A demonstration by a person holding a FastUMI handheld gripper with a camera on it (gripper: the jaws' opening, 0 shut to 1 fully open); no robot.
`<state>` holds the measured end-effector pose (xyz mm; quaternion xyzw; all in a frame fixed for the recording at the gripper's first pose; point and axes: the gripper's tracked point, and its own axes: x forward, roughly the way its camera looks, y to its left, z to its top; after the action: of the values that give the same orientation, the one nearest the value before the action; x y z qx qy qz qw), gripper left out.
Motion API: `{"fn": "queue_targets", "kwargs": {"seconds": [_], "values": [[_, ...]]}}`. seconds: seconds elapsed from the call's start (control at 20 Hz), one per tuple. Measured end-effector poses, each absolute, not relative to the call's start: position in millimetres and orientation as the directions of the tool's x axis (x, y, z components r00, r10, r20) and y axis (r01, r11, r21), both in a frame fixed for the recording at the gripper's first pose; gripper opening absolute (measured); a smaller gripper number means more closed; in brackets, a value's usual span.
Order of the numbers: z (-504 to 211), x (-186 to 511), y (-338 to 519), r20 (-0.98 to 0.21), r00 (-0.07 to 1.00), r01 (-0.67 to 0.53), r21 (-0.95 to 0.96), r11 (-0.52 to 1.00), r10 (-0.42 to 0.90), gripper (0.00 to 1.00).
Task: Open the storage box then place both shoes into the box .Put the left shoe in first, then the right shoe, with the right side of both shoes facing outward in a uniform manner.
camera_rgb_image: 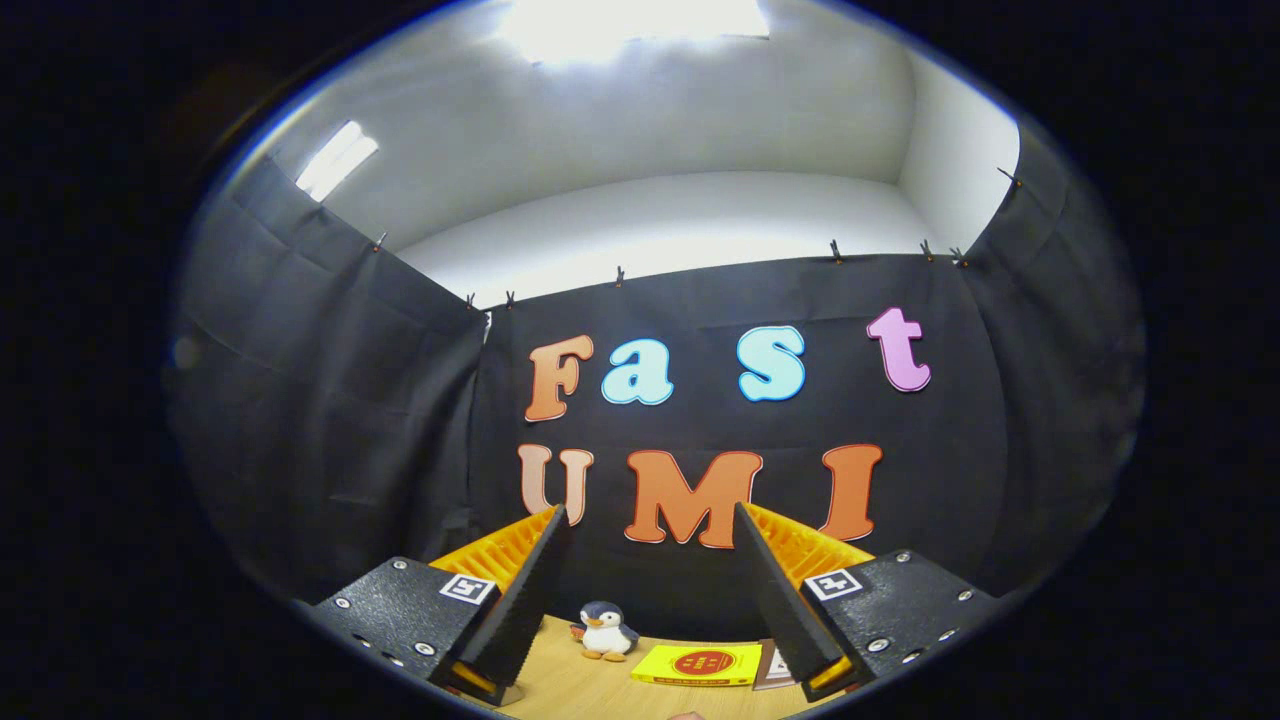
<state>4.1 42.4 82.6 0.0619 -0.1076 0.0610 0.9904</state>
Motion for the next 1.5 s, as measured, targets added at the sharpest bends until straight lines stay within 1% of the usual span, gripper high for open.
{"fn": "queue_targets", "kwargs": {"seconds": [0.15, 0.4, 0.85, 1.3, 1.5], "values": [[64, 7, 32, 0.176, 0.979, -0.126, 0.14, 0.982, 0.101, 0.97], [67, 4, 8, 0.201, 0.978, -0.09, 0.153, 0.984, 0.058, 0.97], [61, 1, -9, 0.189, 0.982, -0.055, 0.159, 0.986, 0.024, 0.97], [57, -2, -3, 0.18, 0.982, -0.076, 0.136, 0.988, 0.051, 0.97], [56, 0, 1, 0.17, 0.982, -0.114, 0.163, 0.98, 0.086, 0.97]]}}
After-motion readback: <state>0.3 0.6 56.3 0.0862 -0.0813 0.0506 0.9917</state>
